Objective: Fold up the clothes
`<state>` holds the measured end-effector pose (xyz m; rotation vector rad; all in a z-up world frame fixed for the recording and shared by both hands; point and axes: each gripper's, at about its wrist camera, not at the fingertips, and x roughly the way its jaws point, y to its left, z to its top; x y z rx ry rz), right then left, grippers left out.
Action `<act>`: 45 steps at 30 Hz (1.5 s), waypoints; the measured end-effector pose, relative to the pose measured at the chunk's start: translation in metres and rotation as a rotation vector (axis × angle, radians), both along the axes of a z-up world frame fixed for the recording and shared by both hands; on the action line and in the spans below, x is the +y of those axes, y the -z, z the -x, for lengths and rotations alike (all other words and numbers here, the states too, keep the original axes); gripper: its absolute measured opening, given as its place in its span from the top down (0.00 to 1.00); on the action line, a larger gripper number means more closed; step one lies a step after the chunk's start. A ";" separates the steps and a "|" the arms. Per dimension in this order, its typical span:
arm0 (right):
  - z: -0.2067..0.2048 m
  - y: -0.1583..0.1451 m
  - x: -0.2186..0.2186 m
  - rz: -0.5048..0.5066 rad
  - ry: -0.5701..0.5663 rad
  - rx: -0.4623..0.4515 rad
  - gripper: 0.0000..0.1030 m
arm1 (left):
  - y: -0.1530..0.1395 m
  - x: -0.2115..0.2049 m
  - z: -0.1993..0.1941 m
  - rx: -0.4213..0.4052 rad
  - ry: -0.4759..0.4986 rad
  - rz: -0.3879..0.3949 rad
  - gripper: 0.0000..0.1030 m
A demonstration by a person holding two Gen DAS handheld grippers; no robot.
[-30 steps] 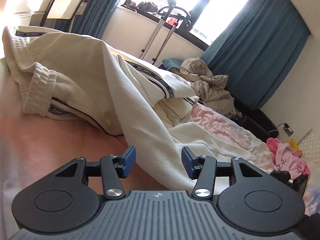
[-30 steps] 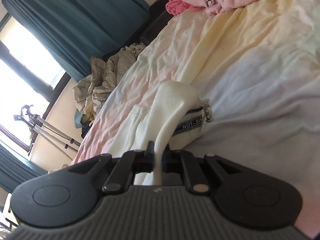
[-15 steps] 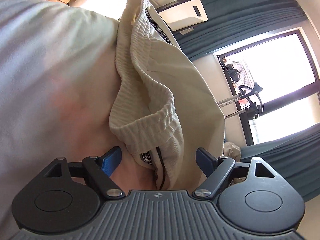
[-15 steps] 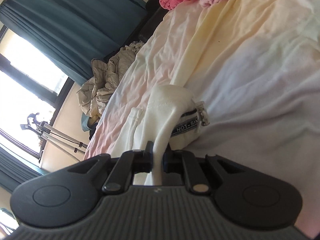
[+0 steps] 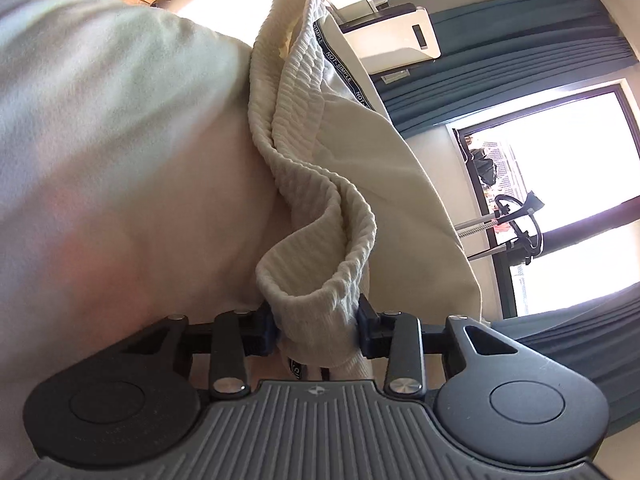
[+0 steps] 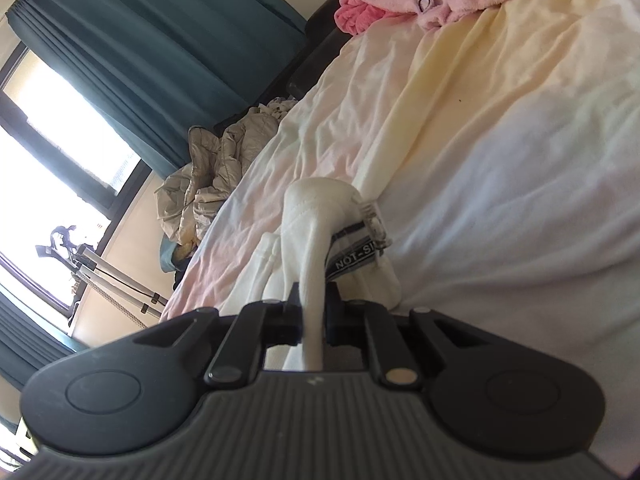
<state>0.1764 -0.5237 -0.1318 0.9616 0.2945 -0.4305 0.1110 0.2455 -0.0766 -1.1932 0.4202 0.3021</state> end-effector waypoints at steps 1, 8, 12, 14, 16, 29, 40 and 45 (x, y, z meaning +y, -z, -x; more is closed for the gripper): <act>0.000 -0.003 -0.001 -0.001 0.012 -0.010 0.93 | -0.003 0.002 0.001 -0.002 -0.001 0.002 0.68; 0.021 -0.047 -0.013 0.116 0.078 -0.175 0.94 | -0.076 0.046 0.030 -0.074 0.001 -0.077 0.75; 0.048 -0.064 -0.026 0.111 0.125 -0.255 0.95 | -0.118 0.076 0.058 -0.084 0.002 -0.127 0.75; 0.059 -0.065 -0.029 0.092 0.159 -0.236 0.95 | -0.122 0.089 0.069 -0.065 0.003 -0.130 0.75; 0.065 -0.055 -0.033 0.026 0.187 -0.175 0.94 | -0.115 0.096 0.077 -0.042 0.013 -0.129 0.75; 0.071 0.007 -0.035 -0.015 0.122 0.193 0.87 | -0.046 0.083 0.091 0.116 0.071 -0.368 0.54; 0.104 -0.052 -0.006 0.247 0.194 0.140 0.47 | -0.109 0.008 0.106 0.160 0.140 -0.775 0.12; 0.109 -0.095 0.035 0.429 0.032 0.091 0.46 | -0.131 -0.064 0.096 0.099 0.252 -0.927 0.10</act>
